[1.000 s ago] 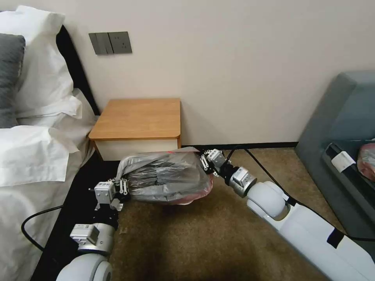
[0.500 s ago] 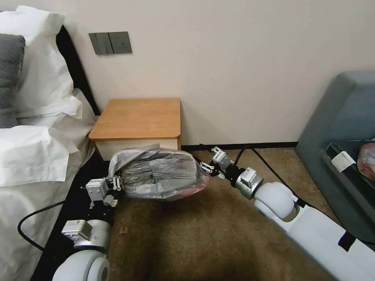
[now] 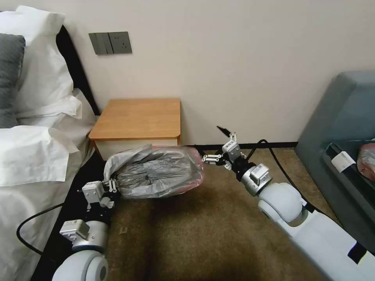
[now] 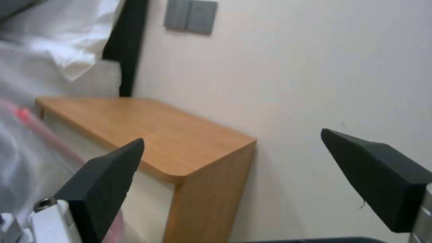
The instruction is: Pick up the garbage bag from the table and place it over the trash can.
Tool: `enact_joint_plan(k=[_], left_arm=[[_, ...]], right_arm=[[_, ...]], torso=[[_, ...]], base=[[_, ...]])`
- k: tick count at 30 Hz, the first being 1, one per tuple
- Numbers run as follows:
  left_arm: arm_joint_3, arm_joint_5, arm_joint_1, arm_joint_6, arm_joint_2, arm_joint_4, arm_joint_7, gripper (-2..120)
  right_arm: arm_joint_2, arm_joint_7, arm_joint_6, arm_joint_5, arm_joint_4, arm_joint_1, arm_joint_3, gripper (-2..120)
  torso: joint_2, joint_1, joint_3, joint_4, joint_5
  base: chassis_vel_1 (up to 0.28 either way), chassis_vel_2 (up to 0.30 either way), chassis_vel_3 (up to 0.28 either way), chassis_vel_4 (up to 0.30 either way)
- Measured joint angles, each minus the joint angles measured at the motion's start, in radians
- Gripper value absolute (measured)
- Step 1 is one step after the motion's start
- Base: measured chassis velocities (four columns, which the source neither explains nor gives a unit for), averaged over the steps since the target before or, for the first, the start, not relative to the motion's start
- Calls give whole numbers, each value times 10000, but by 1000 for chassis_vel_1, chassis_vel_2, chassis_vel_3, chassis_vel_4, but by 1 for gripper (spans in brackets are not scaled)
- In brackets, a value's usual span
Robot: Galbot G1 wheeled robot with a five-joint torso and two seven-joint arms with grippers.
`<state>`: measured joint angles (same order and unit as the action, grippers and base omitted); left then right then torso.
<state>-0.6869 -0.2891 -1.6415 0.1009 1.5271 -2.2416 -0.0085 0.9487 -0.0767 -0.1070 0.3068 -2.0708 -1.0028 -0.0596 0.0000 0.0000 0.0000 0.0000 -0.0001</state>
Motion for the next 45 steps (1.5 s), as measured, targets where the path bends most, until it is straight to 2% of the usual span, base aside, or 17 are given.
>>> enact_joint_plan(k=[3,5,6,9,11,14,20,23,24,26,30,33,34,37,39,41,45], left_arm=[[-36,-74,2,89,24,2,-91,5],[-78,-197,3,225,43,1,-231,5],[-78,-197,3,225,43,1,-231,5],[-140,-448,39,431,78,-35,-430,5],[-149,-478,46,450,82,-36,-449,5],[-222,-714,107,555,113,-84,-540,5],[-254,-925,145,637,212,-170,-576,5],[-220,-1049,117,681,296,-246,-591,5],[-220,-1049,117,681,296,-246,-591,5],[-213,-1216,110,750,331,-341,-617,5],[-212,-1333,92,793,335,-413,-643,5],[-212,-1452,58,829,388,-481,-676,5],[-212,-1452,58,829,388,-481,-676,5],[-192,-1513,50,848,430,-514,-688,5],[-172,-1532,48,868,439,-538,-693,5],[-172,-1537,48,871,439,-540,-694,5],[-176,-1622,-1,886,445,-628,-702,5]], right_arm=[[199,-372,-285,624,-365,-350,-89,100],[463,-1020,-791,1940,-916,-890,-169,100],[463,-1020,-791,1940,-916,-890,-169,100],[828,-2090,-1456,3699,-1586,-1701,-200,100],[879,-2224,-1546,3946,-1685,-1808,-209,100],[1478,-3234,-2244,5782,-2309,-2615,-297,100],[2146,-3061,-2239,6606,-2214,-3076,-414,97],[2689,-2502,-2110,6786,-1907,-3167,-470,84],[2689,-2502,-2110,6786,-1907,-3167,-470,84],[2948,-2040,-1872,6737,-1632,-3230,-481,72],[3065,-1797,-1736,6690,-1483,-3301,-504,64],[3206,-1235,-1461,6495,-1327,-3507,-581,46],[3206,-1235,-1461,6495,-1327,-3507,-581,46],[3268,-1107,-1394,6385,-1290,-3558,-589,36],[3322,-1024,-1335,6265,-1278,-3556,-588,25],[3332,-1016,-1327,6243,-1277,-3549,-588,23],[3405,-996,-1266,6081,-1198,-3500,-573,2]], torso=[[1,0,0,0,1],[1,0,-1,-1,0],[1,0,-1,-1,0],[0,0,0,1,0],[1,0,0,0,0],[1,1,-1,0,0],[1,0,0,0,1],[0,0,0,1,0],[0,0,0,1,0],[0,0,0,1,1],[1,0,0,1,1],[1,0,-1,0,1],[1,0,-1,0,1],[0,0,0,1,1],[0,0,0,1,1],[1,0,0,1,1],[1,0,0,0,1]], base=[[0,0,0,0],[0,0,0,0],[0,0,0,0],[0,0,0,0],[0,0,0,0],[0,0,0,0],[0,0,0,0],[0,0,0,0],[0,0,0,0],[0,0,0,0],[0,0,0,0],[0,0,0,0],[0,0,0,0],[0,0,0,0],[0,0,0,0],[0,0,0,0],[0,0,0,0]])
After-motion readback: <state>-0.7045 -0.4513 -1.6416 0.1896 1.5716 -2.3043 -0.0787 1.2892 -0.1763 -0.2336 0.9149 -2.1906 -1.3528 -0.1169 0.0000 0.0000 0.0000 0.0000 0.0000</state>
